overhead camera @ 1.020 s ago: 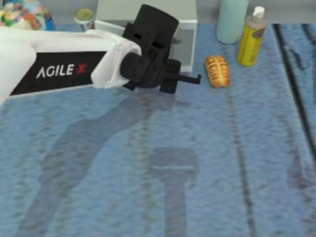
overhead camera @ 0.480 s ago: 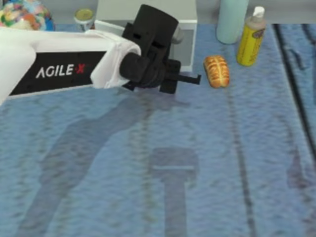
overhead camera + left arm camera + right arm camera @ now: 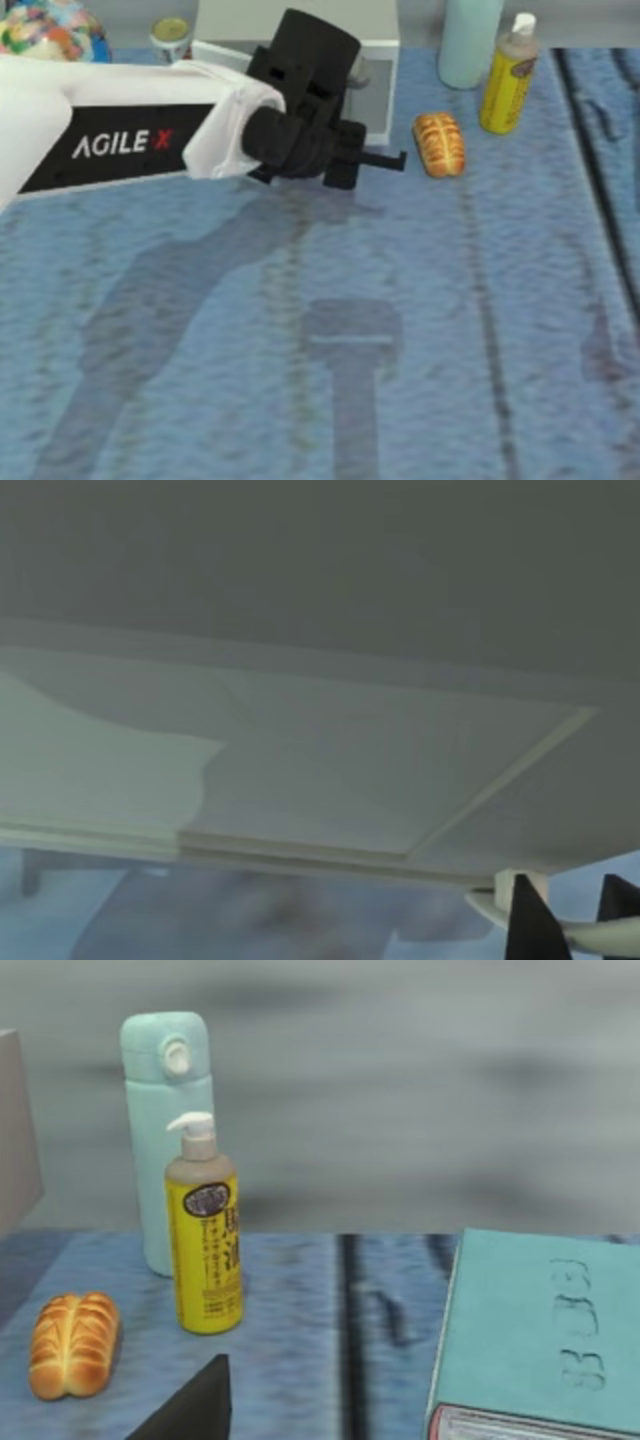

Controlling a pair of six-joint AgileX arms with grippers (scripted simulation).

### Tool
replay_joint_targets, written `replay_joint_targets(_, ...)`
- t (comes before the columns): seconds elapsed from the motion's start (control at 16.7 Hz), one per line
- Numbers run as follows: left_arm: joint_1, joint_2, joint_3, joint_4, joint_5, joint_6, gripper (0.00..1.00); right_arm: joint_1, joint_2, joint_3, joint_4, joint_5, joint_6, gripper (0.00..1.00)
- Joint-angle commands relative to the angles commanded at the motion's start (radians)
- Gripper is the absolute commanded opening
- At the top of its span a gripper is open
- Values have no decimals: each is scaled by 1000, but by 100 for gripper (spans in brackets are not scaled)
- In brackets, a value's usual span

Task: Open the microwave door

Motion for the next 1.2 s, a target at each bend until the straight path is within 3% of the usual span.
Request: replay_joint_targets(1.2,16,-36,-55,27,47,57,0,0,0,0,0,0,0,100)
